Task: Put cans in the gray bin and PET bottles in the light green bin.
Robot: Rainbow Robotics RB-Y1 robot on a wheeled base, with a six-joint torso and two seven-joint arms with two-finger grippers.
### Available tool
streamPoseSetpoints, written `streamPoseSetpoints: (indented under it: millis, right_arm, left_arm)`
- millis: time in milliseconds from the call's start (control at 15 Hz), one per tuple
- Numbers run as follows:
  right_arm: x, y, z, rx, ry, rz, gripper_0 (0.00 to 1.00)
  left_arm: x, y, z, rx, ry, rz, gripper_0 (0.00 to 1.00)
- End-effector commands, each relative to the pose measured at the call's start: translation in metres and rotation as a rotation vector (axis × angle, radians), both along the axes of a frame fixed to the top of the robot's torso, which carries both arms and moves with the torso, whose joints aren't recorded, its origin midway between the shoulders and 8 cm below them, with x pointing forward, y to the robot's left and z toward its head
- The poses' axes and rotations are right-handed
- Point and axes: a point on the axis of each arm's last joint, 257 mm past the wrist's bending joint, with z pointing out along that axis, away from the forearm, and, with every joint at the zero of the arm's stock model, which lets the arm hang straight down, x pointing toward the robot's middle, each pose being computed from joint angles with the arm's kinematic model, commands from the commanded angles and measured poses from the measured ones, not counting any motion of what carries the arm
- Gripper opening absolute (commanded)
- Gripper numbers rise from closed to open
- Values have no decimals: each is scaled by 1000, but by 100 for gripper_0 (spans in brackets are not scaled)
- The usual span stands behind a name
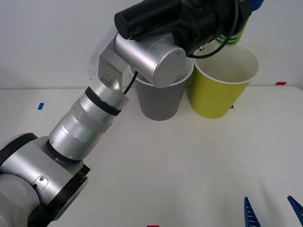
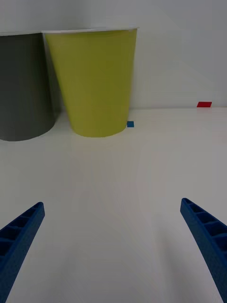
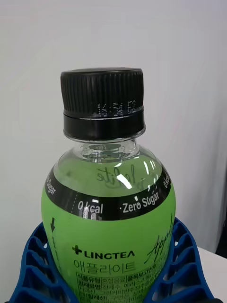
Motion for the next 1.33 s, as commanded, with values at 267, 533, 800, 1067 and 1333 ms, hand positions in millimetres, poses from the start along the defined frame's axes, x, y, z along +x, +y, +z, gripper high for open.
streamPoseSetpoints:
  millis: [267,533,800,1067,1333]
  right_arm:
    - [0,0,0,0,0,0,100]
    - [0,0,0,0,0,0,100]
    - [0,0,0,0,0,0,100]
    - [0,0,0,0,0,0,100]
    - [0,0,0,0,0,0,100]
  left_arm:
    - [13,-35,-12,-44,-8,-25,0]
    - [18,-33,-17,-38,1,-17,0]
    - [32,-27,-27,-30,16,9,0]
    - [33,-27,-28,-37,25,8,0]
    - [29,-31,-29,-50,43,-5,0]
